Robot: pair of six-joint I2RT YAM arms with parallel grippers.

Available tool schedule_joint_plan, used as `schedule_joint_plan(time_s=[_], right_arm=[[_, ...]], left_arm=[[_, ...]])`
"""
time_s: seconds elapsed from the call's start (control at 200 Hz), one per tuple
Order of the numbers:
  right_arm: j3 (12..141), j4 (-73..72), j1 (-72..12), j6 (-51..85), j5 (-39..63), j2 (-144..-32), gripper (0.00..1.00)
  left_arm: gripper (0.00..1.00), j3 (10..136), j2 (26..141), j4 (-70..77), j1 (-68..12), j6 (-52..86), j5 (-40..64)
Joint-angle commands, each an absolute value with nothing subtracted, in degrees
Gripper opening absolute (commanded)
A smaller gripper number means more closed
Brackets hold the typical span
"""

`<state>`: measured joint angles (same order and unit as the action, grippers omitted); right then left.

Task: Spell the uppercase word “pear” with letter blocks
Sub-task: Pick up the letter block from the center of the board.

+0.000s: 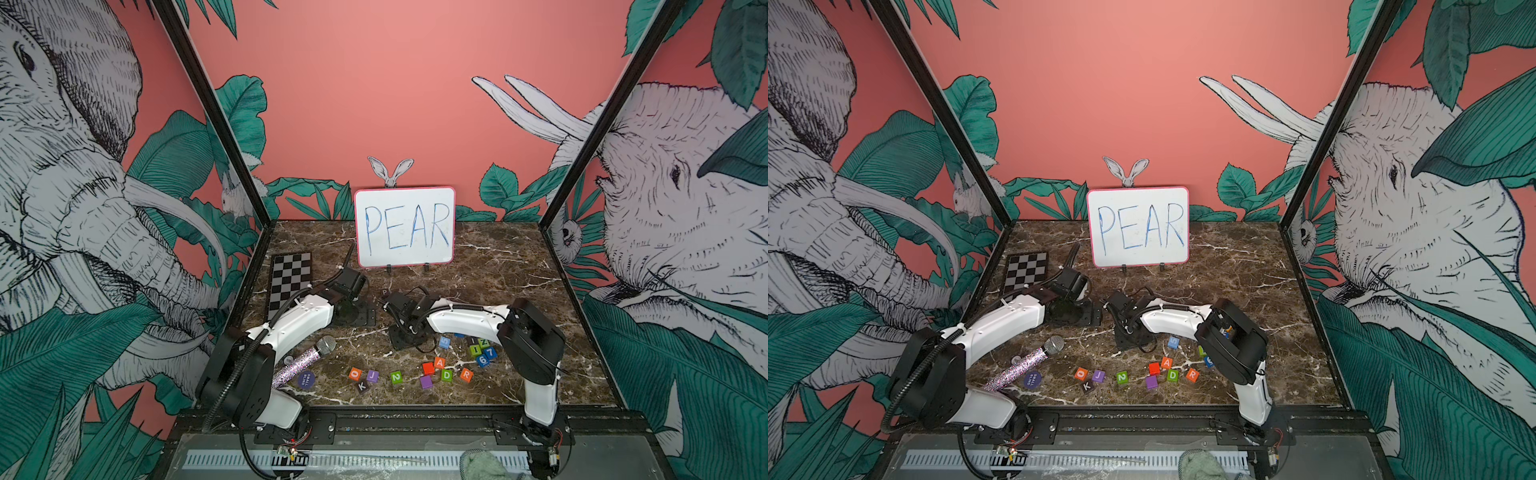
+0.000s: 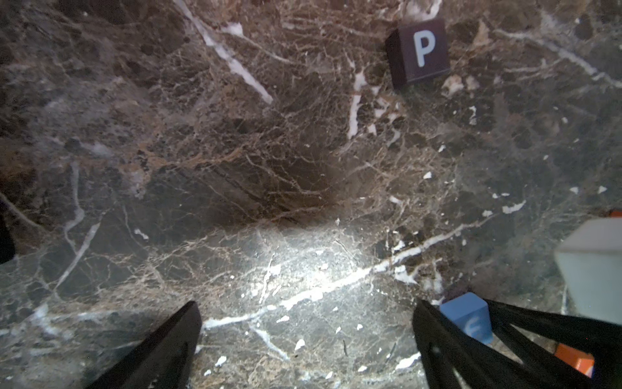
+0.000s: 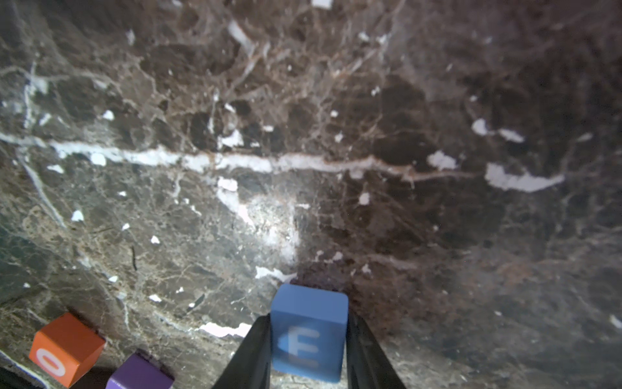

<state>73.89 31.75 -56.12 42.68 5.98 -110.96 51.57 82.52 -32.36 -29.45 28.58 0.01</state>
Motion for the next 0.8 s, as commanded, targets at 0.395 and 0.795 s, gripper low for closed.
schedule_joint_plan(time_s=[0.395, 0.795], right_arm=[[74.8, 33.3, -54.1, 42.6, 1.6, -110.0, 0.33], [86.4, 31.9, -44.1, 37.6, 0.6, -115.9, 0.31]], left_arm=[[0.99, 55.3, 83.2, -31.6, -28.9, 27.7, 2.0], [0.99, 61.0, 88.7, -30.1, -26.8, 26.1, 5.6]])
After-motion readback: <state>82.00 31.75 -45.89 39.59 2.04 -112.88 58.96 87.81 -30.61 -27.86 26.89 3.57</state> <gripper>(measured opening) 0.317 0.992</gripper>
